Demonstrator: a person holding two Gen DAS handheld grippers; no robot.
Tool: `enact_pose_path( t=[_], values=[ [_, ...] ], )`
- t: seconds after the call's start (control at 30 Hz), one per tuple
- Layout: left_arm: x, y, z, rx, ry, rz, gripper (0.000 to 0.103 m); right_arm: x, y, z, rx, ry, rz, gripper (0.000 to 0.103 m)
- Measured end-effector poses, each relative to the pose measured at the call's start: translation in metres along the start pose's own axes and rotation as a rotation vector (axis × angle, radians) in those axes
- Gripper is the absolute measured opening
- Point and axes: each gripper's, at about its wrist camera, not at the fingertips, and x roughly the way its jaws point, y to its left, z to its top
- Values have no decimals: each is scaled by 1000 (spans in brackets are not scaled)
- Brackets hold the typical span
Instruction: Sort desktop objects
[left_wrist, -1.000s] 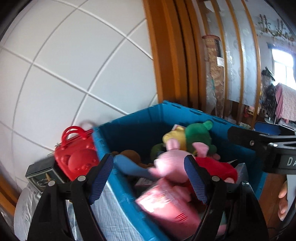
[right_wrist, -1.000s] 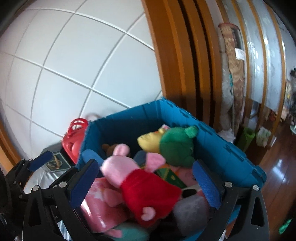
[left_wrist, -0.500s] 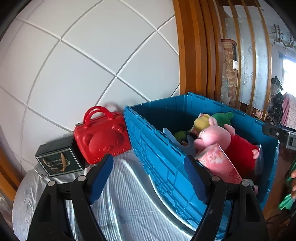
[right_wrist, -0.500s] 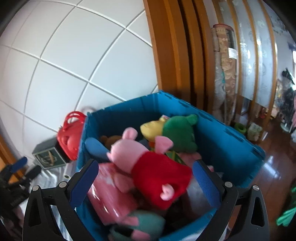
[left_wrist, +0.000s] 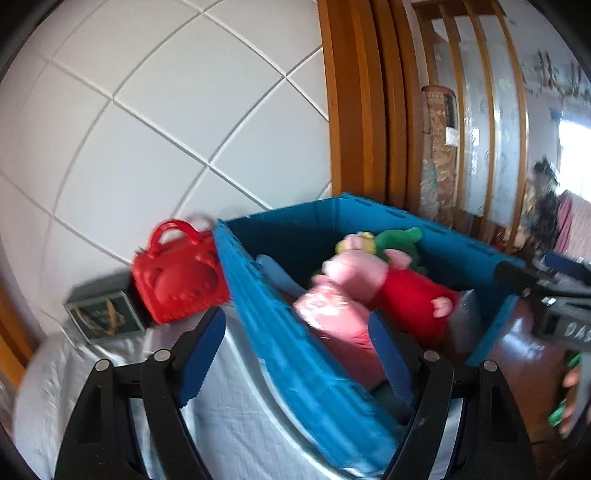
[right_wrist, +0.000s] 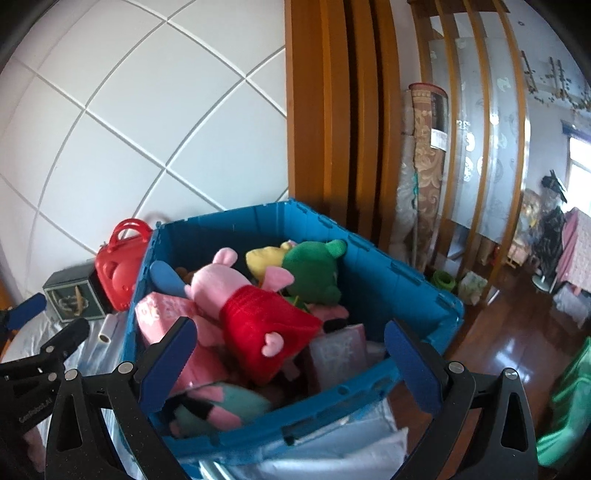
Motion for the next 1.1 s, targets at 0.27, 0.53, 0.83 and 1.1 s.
enact_pose_path(
  t=[0.27,0.53,0.83,1.1],
  values=[
    [-5,-16,-2,-39,5,4,79,1,-14,-6,-6,6,40,103],
    [-7,-31,-1,-9,3,-3,79,5,-18,-6,-16,3,67,103],
    [-2,-40,-1,5,14,-5,79,10,-27,-6,-7,14,65,103],
    [1,-43,-2,11,23,0,79,15,-28,-9,-22,25,49,103]
  ],
)
